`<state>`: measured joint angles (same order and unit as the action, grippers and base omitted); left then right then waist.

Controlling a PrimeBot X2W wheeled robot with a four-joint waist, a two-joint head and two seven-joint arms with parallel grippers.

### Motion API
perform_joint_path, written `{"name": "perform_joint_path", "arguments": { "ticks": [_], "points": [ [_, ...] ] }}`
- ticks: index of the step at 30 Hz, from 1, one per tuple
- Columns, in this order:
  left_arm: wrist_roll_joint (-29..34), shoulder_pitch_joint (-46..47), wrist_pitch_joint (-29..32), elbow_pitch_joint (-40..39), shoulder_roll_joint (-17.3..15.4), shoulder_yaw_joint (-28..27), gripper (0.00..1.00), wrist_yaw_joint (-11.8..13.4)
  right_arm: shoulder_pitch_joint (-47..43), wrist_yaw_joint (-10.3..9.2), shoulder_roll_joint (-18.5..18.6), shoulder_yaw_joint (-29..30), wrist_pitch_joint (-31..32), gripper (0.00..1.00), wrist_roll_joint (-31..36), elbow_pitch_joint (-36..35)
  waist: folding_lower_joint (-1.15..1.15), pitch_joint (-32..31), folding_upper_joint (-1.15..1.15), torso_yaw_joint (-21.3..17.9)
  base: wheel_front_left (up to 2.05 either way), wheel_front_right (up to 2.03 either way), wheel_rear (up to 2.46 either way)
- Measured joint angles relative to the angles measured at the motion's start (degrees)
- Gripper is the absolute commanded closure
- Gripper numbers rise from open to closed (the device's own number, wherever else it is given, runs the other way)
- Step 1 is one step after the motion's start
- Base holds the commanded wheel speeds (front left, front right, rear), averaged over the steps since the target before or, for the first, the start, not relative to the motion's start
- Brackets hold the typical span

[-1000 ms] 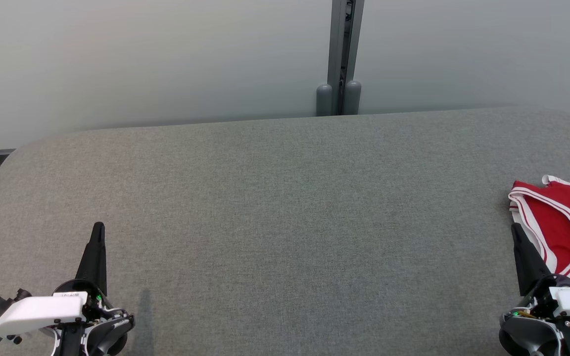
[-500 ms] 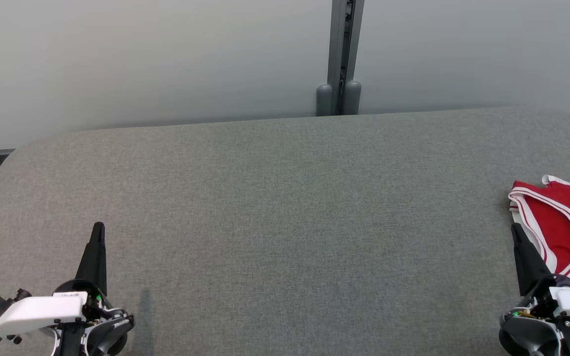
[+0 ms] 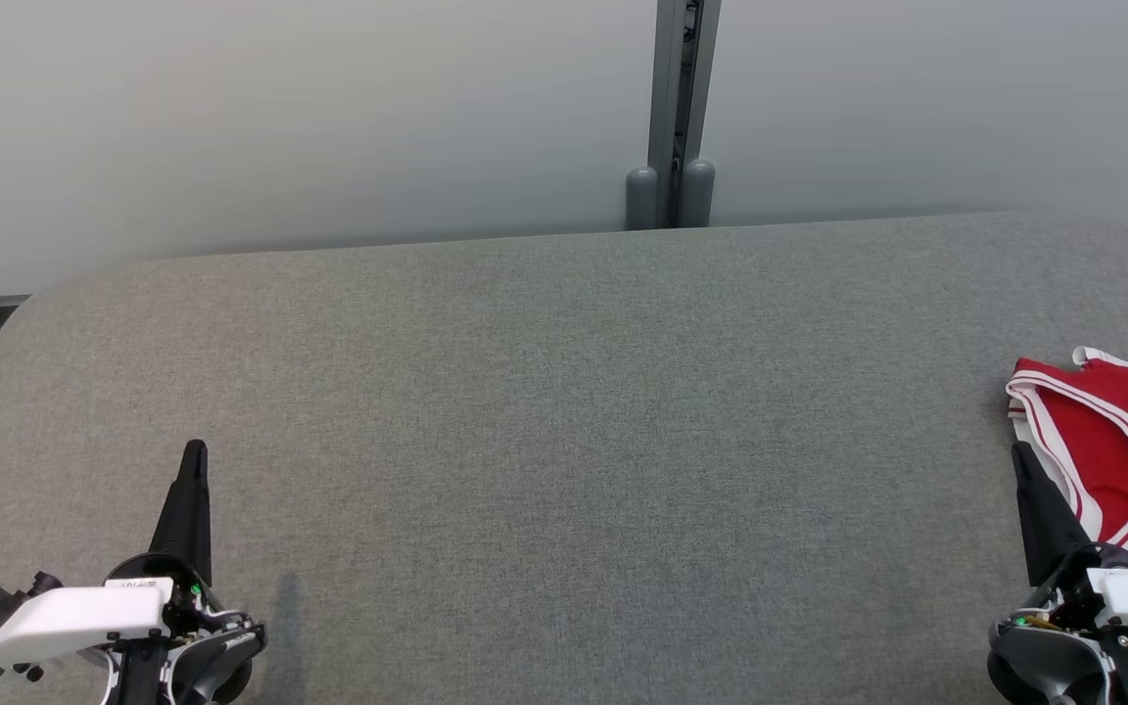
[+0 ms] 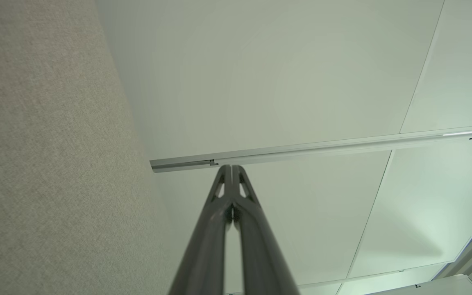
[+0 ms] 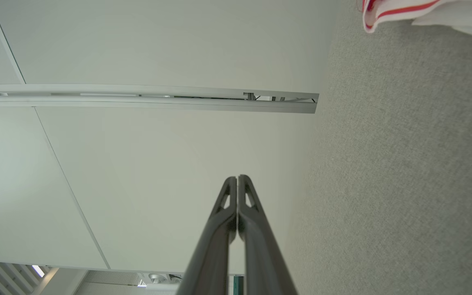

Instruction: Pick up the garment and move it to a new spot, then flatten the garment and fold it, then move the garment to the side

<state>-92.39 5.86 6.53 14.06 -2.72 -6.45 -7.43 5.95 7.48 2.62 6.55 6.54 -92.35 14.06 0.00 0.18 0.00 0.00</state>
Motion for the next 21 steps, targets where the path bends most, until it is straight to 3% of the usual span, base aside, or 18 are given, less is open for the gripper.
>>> {"name": "perform_joint_path", "arguments": {
  "ticks": [21],
  "points": [
    [0.0,0.0,0.01,0.0,0.0,0.0,1.0,0.0,0.0,0.0,0.01,0.0,0.0,1.0,0.0,0.0,0.0,0.0,0.0,0.0,0.0,0.0,0.0]
  ]
}}
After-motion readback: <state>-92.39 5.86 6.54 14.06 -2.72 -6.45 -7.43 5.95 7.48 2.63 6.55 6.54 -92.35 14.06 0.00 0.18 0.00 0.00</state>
